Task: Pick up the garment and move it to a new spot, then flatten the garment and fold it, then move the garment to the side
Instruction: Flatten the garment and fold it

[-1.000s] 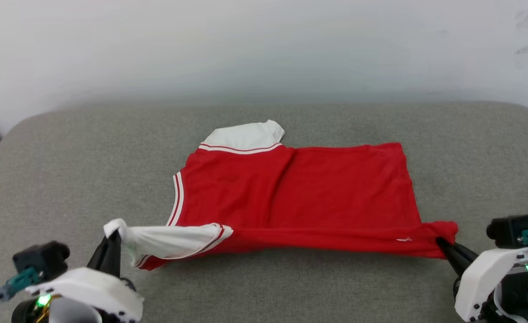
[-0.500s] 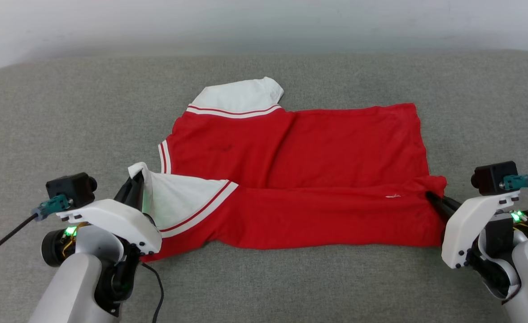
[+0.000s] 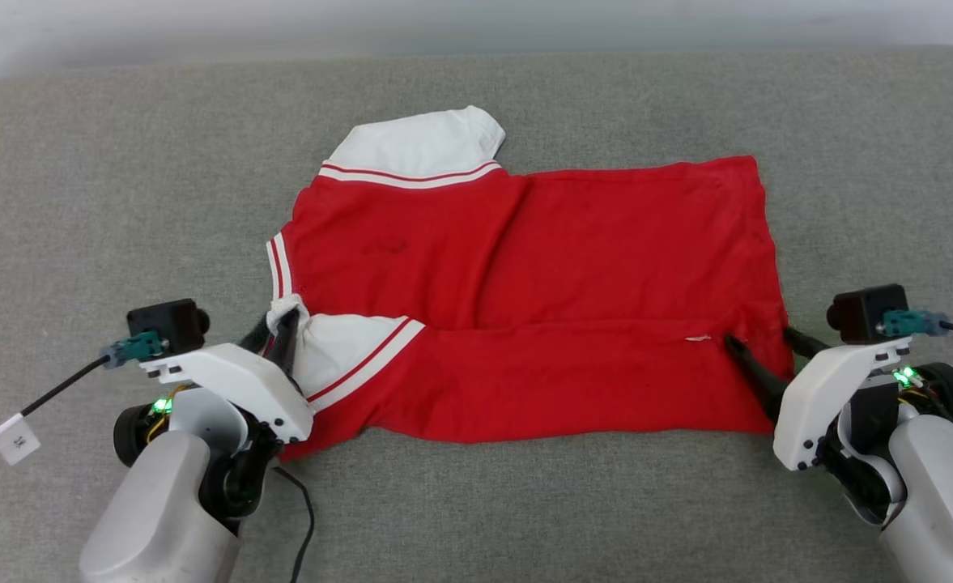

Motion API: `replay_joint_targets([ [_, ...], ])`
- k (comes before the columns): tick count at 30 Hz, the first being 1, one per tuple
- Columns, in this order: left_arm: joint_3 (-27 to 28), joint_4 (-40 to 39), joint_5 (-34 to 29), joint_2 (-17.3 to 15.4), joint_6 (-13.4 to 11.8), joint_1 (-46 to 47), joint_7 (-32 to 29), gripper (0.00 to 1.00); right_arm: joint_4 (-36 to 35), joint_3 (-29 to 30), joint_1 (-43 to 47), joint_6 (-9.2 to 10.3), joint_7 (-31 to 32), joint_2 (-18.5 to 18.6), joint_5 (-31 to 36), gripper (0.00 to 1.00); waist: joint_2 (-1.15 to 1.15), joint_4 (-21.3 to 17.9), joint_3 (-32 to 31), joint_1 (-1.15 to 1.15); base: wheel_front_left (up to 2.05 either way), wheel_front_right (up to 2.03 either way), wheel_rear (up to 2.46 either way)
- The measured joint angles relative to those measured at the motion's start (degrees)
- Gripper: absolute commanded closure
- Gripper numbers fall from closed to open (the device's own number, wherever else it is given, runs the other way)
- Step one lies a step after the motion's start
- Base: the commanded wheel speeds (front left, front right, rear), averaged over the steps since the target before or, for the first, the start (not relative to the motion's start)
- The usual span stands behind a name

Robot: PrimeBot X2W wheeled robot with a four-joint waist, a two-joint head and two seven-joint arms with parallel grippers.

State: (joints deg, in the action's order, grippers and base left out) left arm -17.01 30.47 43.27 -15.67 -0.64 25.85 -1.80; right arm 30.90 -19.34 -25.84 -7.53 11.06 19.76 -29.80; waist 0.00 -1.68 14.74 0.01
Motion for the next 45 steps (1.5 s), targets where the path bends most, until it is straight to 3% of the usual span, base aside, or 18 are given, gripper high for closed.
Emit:
replay_joint_targets([
  [8, 0.91, 3.07, 1.53, -1.26, 1.24, 0.14, -0.26, 0.00, -1.80, -0.24, 1.68, 0.01, -13.37, 1.05, -2.09, 0.00, 0.00, -0.53, -3.85, -0.01, 0.00, 0.00, 0.00],
  [15, -0.38, -1.10, 2.03, -5.64, 1.58, -1.75, -8.55, 0.00, -8.60, 4.49, 5.95, 0.01, -22.02, 1.92, 0.86, 0.00, 0.00, -1.12, -8.81, -0.01, 0.00, 0.00, 0.00],
  [22, -1.64, -9.79, 3.50, -12.23, -0.56, -4.23, -22.68, 0.00, -18.35, 10.98, 13.23, 0.02, -21.85, -1.23, 5.99, 0.00, 0.00, -3.02, -11.11, -0.01, 0.00, 0.00, 0.00],
  [29, -3.00, -18.42, 6.32, -17.26, -5.47, -8.08, -37.80, 0.00, -27.25, 14.50, 17.57, 0.01, -18.42, -4.93, 9.11, 0.00, 0.00, -4.68, -9.32, -0.01, 0.00, 0.00, 0.00],
  [35, -3.36, -22.19, 7.38, -18.93, -9.05, -10.49, -43.45, 0.00, -30.51, 15.19, 17.86, 0.01, -17.08, -6.79, 9.72, 0.00, 0.00, -5.90, -5.43, -0.01, 0.00, 0.00, 0.00],
  [42, -2.98, -23.57, 8.60, -19.03, -11.09, -10.95, -45.50, 0.00, -31.01, 15.04, 16.95, 0.01, -16.81, -7.38, 8.90, 0.00, 0.00, -6.75, -1.25, -0.01, 0.00, 0.00, 0.00],
  [43, -2.83, -23.61, 8.87, -18.84, -11.25, -10.96, -45.48, 0.33, -30.98, 15.07, 16.62, 0.02, -16.81, -7.38, 8.62, 0.00, 0.00, -6.81, -0.87, -0.01, 0.00, 0.00, 0.00],
  [44, -2.68, -23.63, 9.05, -18.61, -11.29, -10.97, -45.41, 0.59, -30.86, 15.08, 16.38, 0.02, -16.57, -7.38, 8.38, 0.00, 0.00, -6.83, -0.57, -0.01, 0.00, 0.00, 0.00],
  [45, -2.55, -23.68, 9.27, -18.38, -11.13, -11.00, -44.96, 0.77, -30.72, 15.12, 16.33, 0.01, -16.48, -7.37, 7.98, 0.00, 0.00, -6.78, -0.35, -0.01, 0.00, 0.00, 0.00],
])
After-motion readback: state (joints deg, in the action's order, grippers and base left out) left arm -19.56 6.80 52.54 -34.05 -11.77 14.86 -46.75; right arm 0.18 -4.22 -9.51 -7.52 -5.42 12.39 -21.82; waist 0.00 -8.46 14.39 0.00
